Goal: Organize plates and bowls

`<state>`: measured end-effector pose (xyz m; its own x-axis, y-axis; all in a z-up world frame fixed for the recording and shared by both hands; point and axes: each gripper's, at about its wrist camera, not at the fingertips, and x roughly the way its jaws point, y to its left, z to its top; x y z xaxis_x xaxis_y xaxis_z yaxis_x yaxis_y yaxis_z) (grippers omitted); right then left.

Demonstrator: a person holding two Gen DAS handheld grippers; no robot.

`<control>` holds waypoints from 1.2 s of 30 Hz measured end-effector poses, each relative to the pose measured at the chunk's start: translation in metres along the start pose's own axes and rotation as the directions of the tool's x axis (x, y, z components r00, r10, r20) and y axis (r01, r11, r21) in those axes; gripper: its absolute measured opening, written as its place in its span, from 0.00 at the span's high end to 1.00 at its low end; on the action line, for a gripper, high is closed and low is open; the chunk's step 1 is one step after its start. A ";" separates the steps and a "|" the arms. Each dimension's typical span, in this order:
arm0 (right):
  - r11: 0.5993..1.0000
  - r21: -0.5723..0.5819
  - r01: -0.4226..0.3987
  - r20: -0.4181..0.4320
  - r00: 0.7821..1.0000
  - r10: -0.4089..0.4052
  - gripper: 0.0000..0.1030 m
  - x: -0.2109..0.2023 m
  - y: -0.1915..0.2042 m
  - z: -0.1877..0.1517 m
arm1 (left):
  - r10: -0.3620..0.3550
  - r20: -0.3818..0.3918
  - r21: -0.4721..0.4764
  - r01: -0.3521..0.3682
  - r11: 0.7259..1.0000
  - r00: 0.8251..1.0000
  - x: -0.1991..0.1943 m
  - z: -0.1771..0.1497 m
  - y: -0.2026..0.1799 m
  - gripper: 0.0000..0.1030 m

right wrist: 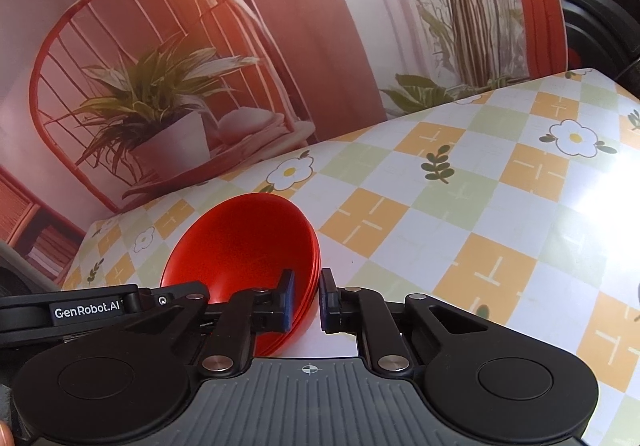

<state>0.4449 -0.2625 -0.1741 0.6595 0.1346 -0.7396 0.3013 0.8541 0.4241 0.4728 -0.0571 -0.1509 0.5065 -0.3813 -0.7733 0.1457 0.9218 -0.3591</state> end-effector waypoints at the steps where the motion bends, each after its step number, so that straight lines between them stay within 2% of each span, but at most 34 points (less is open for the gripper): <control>1: 1.000 0.006 -0.002 0.008 1.000 0.002 0.90 -0.004 0.000 0.001 | 0.002 0.005 0.017 -0.002 1.000 1.000 -0.005 0.000 -0.003 0.83; 4: 1.000 0.018 -0.006 0.031 0.999 0.006 0.90 -0.020 -0.001 0.002 | 0.021 0.004 0.068 -0.021 0.997 1.000 -0.020 -0.002 -0.017 0.83; 14: 0.998 0.056 -0.032 0.111 0.993 0.026 0.91 -0.084 -0.002 -0.004 | -0.002 0.061 0.134 -0.006 0.991 0.998 -0.079 -0.017 -0.048 0.83; 23: 0.998 0.029 -0.050 0.122 0.991 0.046 0.91 -0.124 0.011 -0.019 | 0.037 0.081 0.135 -0.048 0.990 0.996 -0.122 -0.045 -0.059 0.82; 36: 0.998 0.013 -0.066 0.128 0.990 0.064 0.91 -0.166 0.018 -0.045 | 0.005 0.093 0.104 -0.015 0.994 0.996 -0.159 -0.074 -0.057 0.82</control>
<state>0.3095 -0.2468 -0.0674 0.7603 0.1230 -0.6378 0.2663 0.8365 0.4788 0.3208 -0.0541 -0.0459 0.5840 -0.3684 -0.7233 0.2256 0.9296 -0.2914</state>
